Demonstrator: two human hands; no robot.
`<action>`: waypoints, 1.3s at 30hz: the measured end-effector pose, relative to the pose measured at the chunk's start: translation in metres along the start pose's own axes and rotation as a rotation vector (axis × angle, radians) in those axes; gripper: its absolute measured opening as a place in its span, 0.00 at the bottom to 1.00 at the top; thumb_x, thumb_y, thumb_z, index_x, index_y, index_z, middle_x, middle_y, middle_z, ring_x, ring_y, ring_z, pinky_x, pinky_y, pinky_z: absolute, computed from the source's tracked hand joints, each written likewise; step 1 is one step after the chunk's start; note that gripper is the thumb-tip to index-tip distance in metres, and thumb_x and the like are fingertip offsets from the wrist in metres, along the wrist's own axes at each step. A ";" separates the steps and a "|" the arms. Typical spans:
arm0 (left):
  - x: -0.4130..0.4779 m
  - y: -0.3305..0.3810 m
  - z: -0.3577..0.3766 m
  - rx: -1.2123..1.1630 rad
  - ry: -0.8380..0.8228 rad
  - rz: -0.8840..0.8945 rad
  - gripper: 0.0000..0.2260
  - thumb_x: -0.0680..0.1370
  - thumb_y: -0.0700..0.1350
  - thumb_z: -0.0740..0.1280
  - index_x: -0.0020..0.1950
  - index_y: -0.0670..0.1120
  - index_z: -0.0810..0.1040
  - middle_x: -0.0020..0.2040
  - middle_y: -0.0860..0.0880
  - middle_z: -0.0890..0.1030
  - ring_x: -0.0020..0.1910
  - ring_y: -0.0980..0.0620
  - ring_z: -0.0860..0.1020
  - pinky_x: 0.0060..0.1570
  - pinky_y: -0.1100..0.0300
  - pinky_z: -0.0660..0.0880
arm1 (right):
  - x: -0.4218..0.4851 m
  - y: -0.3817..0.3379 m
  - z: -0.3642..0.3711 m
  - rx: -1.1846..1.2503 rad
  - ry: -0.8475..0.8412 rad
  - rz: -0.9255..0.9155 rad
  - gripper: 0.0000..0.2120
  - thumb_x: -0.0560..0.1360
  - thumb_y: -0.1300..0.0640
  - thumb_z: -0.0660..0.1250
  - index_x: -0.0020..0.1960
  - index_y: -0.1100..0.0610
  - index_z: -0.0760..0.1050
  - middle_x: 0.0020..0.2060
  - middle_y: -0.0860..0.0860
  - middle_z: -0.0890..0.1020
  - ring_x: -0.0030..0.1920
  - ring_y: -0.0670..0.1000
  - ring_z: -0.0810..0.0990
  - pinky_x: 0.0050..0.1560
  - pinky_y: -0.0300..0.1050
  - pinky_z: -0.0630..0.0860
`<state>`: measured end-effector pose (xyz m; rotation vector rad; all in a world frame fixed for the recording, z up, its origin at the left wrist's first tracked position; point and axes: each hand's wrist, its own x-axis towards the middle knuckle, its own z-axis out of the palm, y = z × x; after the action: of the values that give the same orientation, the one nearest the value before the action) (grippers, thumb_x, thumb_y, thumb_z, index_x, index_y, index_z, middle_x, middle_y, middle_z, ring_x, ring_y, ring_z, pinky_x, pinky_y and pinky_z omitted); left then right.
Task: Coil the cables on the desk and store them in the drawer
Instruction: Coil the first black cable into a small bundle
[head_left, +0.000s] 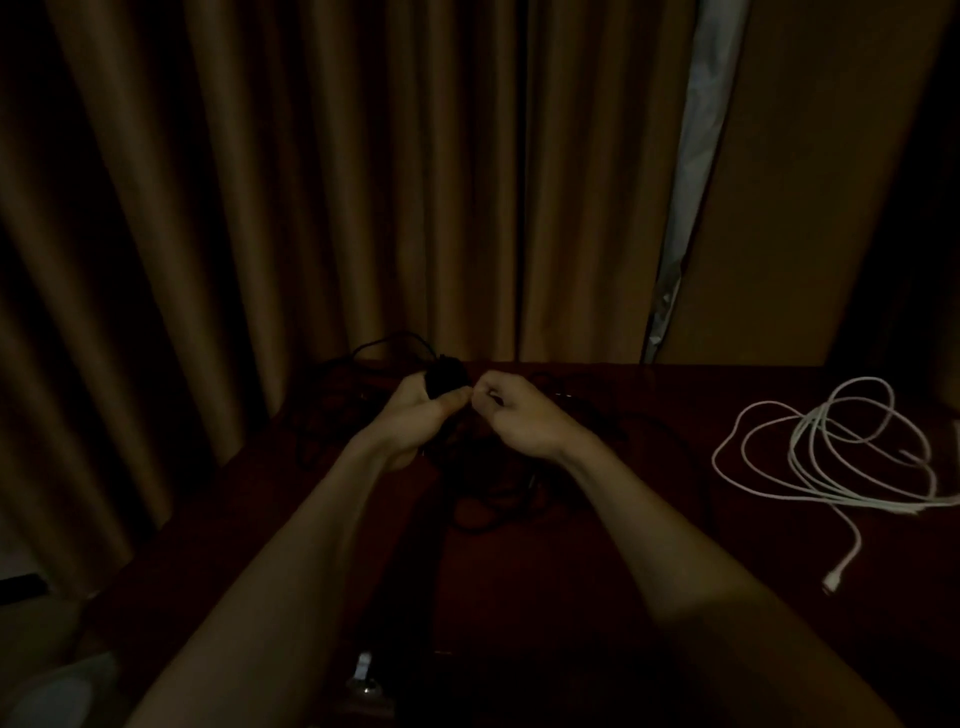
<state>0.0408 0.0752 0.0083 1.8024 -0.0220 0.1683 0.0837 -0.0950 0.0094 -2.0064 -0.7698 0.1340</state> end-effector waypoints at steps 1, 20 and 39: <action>-0.002 0.001 0.003 -0.037 -0.037 -0.019 0.06 0.85 0.41 0.65 0.51 0.43 0.80 0.38 0.50 0.83 0.39 0.50 0.82 0.37 0.58 0.79 | 0.001 0.000 0.000 0.045 0.027 0.003 0.08 0.85 0.56 0.61 0.53 0.58 0.77 0.49 0.54 0.82 0.45 0.49 0.82 0.46 0.45 0.82; -0.002 -0.008 -0.009 -0.092 0.216 0.001 0.07 0.83 0.45 0.70 0.46 0.44 0.78 0.32 0.50 0.76 0.28 0.53 0.72 0.28 0.58 0.68 | -0.005 0.001 0.002 0.453 0.067 0.151 0.05 0.85 0.58 0.62 0.58 0.58 0.74 0.39 0.52 0.80 0.30 0.46 0.76 0.29 0.38 0.70; 0.010 0.001 0.016 -0.177 0.373 0.074 0.07 0.78 0.45 0.75 0.44 0.43 0.80 0.40 0.48 0.80 0.42 0.50 0.80 0.42 0.55 0.77 | -0.010 -0.008 0.037 0.199 0.246 -0.034 0.12 0.83 0.57 0.66 0.41 0.58 0.78 0.33 0.57 0.81 0.30 0.50 0.78 0.35 0.50 0.76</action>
<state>0.0519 0.0600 0.0066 1.5714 0.1567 0.5369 0.0579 -0.0701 -0.0067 -1.7804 -0.6080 -0.0534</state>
